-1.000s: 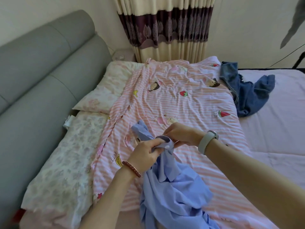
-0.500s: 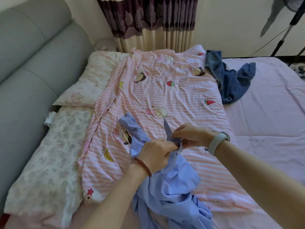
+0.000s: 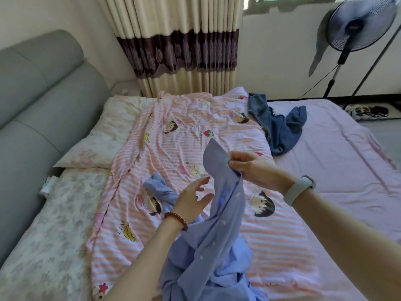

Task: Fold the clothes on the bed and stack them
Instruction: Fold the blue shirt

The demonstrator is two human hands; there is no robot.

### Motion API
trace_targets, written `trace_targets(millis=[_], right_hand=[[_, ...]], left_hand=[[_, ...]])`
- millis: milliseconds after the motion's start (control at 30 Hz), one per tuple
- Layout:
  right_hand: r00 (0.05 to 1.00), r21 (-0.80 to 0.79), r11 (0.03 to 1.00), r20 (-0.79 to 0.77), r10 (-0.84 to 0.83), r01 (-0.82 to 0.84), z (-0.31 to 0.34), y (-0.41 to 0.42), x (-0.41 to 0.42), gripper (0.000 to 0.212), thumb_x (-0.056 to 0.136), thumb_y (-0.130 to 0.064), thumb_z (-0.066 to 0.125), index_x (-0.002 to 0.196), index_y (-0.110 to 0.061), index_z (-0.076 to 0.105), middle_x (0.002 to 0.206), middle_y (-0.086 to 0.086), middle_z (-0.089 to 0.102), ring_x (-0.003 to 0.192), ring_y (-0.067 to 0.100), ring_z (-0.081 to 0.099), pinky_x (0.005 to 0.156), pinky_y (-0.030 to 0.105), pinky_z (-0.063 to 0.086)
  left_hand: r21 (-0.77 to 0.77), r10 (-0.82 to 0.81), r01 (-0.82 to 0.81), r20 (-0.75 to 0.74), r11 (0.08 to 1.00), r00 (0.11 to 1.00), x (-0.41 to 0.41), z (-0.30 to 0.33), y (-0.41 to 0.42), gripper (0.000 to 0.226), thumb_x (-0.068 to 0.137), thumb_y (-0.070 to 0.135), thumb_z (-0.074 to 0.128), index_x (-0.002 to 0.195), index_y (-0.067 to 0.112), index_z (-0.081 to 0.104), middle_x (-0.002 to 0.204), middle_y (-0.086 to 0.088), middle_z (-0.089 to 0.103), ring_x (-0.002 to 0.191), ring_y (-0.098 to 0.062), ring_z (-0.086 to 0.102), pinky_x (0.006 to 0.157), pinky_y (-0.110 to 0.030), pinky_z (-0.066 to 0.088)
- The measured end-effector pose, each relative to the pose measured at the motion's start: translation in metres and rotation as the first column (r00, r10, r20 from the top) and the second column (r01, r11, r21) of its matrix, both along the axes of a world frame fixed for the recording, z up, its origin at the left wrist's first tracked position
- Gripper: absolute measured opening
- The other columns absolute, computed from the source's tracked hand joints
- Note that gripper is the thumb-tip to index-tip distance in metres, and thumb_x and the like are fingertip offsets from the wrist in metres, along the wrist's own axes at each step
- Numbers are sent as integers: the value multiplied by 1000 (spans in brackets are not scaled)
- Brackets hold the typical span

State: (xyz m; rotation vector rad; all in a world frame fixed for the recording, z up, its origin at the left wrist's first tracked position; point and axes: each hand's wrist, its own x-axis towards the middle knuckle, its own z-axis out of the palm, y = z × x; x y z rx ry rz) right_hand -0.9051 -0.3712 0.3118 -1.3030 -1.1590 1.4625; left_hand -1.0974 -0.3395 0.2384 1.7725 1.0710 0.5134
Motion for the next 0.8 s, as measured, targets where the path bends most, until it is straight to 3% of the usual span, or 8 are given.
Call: trace_targets(millis=[67,200,333,400,533,600,700,800], right_hand=[[1000,69,998,5,3,-4,28,-2,5,24,97,-1,40,77,-7,51,69,2,51,64,11,48,64,23,37],[987,218,964,-90,-136,153,80,-14,18,22,95,0,40,79,-5,54,70,2,57,65,9,55,62,19,46],[903,391,820,-79,-423,418,115,-23,47,24,94,4,41,102,-14,55,71,6,58,63,14,54,60,23,45],[842,508,721,-16,-540,472,134,-24,65,46,92,7,40,122,-28,46,61,5,47,57,14,42,55,23,37],[720,722,618,245,-649,312,187,-24,84,54,90,10,34,126,-27,48,65,3,44,55,8,36,51,13,32],[706,724,656,350,-616,212,215,-23,88,43,90,9,36,117,-18,57,85,1,57,71,11,49,62,11,40],[694,661,746,501,-518,80,249,-21,91,23,92,-6,52,113,-11,60,100,4,60,94,17,56,86,29,46],[559,764,644,516,-649,41,279,-20,90,13,88,-7,59,98,-3,66,88,5,60,87,22,56,75,19,42]], left_hand=[[-17,-112,112,-8,994,994,16,13,1,36,84,13,65,117,23,53,116,6,57,107,-12,53,82,-9,40],[27,-197,197,-15,980,980,44,37,1,39,61,46,59,91,22,62,93,2,66,88,-14,59,77,-30,47],[141,-49,32,119,989,992,63,87,13,45,58,51,65,71,11,51,66,1,51,62,-11,43,60,-27,34],[207,-17,-29,219,978,976,69,124,21,39,64,43,71,64,15,43,59,5,42,54,-4,37,54,-20,33],[480,-30,-80,218,874,976,75,214,35,42,77,16,75,63,18,36,58,6,36,48,-2,33,47,-13,31],[576,-20,-97,195,812,981,74,257,40,43,73,18,79,63,18,37,57,8,38,48,-2,34,47,-15,30],[667,-22,-101,174,738,984,69,308,38,45,70,22,81,61,18,37,55,9,39,48,-3,35,47,-15,28],[668,-48,-39,111,744,993,61,348,28,50,61,30,86,62,17,38,55,8,38,49,-4,33,49,-18,28]])
